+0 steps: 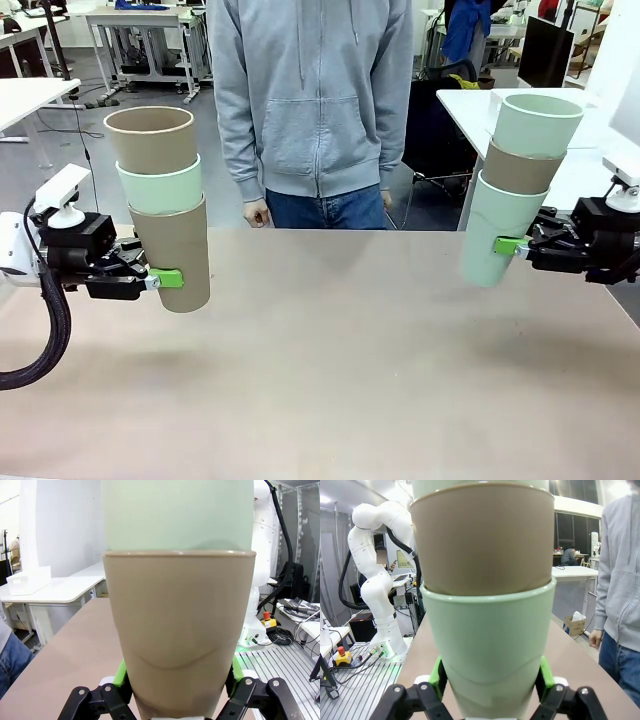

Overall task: Stack the cups and store them in the basket.
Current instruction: Place the stack of Reusable plastic cups into the Pantry Basket.

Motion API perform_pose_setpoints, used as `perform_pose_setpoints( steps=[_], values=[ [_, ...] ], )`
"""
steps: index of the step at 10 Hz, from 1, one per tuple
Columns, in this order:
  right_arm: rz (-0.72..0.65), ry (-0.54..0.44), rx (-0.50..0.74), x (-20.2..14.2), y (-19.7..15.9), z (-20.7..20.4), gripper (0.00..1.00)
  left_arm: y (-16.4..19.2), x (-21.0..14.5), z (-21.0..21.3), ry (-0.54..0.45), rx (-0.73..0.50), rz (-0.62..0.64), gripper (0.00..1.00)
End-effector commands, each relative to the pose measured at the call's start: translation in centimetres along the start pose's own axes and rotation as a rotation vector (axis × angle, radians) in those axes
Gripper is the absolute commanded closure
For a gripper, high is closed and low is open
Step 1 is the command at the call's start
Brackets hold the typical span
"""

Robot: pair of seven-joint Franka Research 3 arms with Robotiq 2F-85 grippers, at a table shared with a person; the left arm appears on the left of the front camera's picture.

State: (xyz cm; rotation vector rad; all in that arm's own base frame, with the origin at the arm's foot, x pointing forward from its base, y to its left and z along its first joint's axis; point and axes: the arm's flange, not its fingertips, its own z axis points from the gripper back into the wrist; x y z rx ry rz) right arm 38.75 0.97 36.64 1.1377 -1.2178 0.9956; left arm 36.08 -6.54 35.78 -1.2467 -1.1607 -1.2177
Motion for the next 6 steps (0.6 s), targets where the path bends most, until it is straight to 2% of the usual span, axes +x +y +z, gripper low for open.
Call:
perform_pose_setpoints(
  steps=[1, 6],
  values=[
    [0.007, -0.004, -0.001, 0.34, -0.01, -0.11, 0.14, -0.08, 0.49, -0.01, -0.006, -0.006, 0.001, 0.15],
    [0.007, -0.004, -0.001, 0.34, -0.01, -0.11, 0.14, -0.08, 0.49, -0.01, -0.006, -0.006, 0.001, 0.15]
  ],
)
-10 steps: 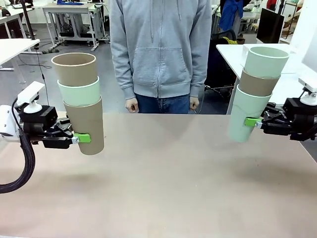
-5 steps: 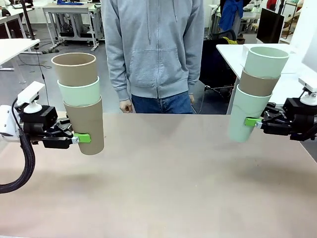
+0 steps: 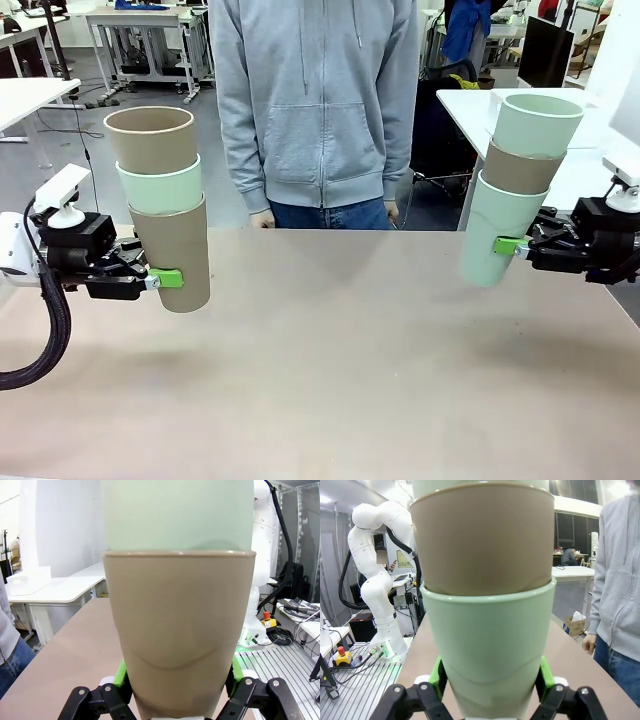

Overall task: Stack the cups and store them in the basket.
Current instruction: Place the stack of Reusable plastic cups into the Pantry Basket.

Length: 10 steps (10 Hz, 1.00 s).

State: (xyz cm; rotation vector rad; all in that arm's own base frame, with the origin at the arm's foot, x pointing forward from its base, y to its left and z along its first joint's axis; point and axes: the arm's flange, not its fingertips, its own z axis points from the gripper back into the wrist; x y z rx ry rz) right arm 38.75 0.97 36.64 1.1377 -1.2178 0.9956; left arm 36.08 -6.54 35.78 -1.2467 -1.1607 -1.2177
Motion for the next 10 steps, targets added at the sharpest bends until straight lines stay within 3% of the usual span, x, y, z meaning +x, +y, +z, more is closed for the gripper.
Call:
perform_pose_setpoints(
  steps=[1, 10],
  values=[
    [0.007, -0.004, -0.001, 0.34, -0.01, -0.11, 0.14, -0.08, 0.49, -0.01, -0.006, -0.006, 0.001, 0.15],
    [0.007, -0.004, -0.001, 0.34, -0.01, -0.11, 0.14, -0.08, 0.49, -0.01, -0.006, -0.006, 0.001, 0.15]
  ],
)
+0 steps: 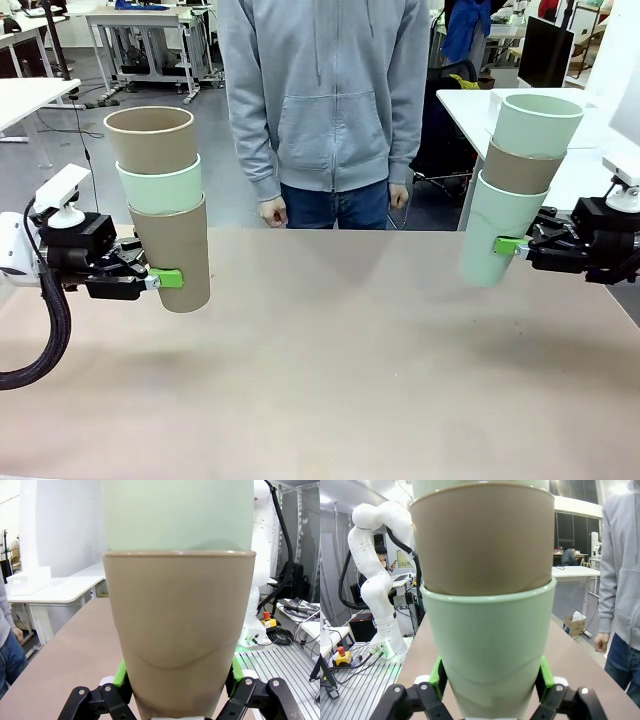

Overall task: Stack the cups and store them in the basket.
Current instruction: Place the stack of Reusable plastic cups into the Pantry Basket.

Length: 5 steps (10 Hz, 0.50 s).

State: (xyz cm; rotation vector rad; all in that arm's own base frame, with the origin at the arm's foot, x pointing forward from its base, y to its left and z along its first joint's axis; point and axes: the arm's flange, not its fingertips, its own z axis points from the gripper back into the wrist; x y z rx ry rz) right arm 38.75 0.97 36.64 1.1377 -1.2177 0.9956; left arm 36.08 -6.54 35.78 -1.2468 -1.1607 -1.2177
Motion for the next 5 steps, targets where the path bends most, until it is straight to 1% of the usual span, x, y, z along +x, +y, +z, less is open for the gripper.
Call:
perform_pose_setpoints(
  steps=[1, 5],
  values=[
    [0.007, -0.004, -0.001, 0.34, -0.01, -0.11, 0.14, -0.08, 0.49, -0.01, -0.006, -0.006, 0.001, 0.15],
    [0.007, -0.004, -0.001, 0.34, -0.01, -0.11, 0.14, -0.08, 0.49, -0.01, -0.006, -0.006, 0.001, 0.15]
  ],
)
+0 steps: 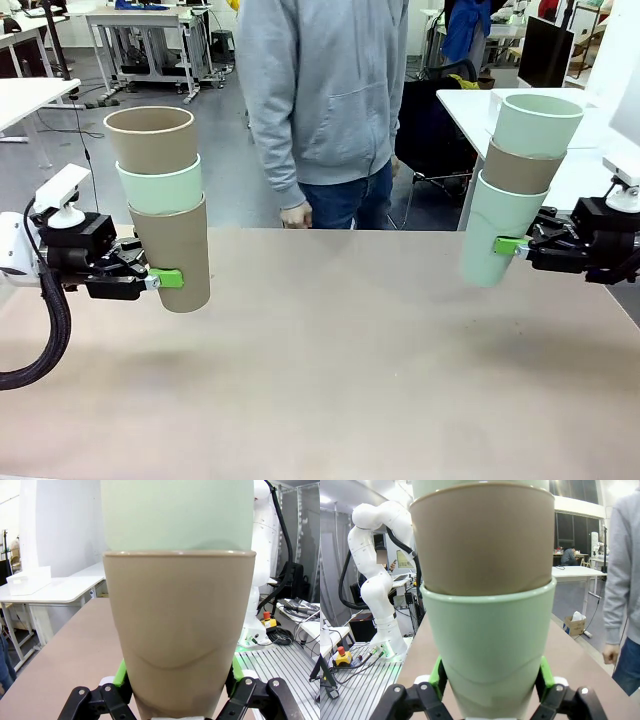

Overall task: Stack the cups and store them in the basket.
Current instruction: Place the stack of Reusable plastic cups into the Pantry Basket.

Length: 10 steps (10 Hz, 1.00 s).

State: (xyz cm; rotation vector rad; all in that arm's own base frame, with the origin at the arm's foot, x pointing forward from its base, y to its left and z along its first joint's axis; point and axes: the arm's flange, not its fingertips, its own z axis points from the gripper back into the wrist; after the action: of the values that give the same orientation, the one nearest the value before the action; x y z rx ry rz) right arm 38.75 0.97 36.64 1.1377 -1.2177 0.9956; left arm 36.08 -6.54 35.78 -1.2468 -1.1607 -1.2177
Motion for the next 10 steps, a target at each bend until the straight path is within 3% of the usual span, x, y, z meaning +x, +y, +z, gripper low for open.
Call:
perform_pose_setpoints(
  steps=[1, 10],
  values=[
    [0.007, -0.004, -0.001, 0.34, -0.01, -0.11, 0.14, -0.08, 0.49, -0.01, -0.006, -0.006, 0.001, 0.15],
    [0.007, -0.004, -0.001, 0.34, -0.01, -0.11, 0.14, -0.08, 0.49, -0.01, -0.006, -0.006, 0.001, 0.15]
  ],
)
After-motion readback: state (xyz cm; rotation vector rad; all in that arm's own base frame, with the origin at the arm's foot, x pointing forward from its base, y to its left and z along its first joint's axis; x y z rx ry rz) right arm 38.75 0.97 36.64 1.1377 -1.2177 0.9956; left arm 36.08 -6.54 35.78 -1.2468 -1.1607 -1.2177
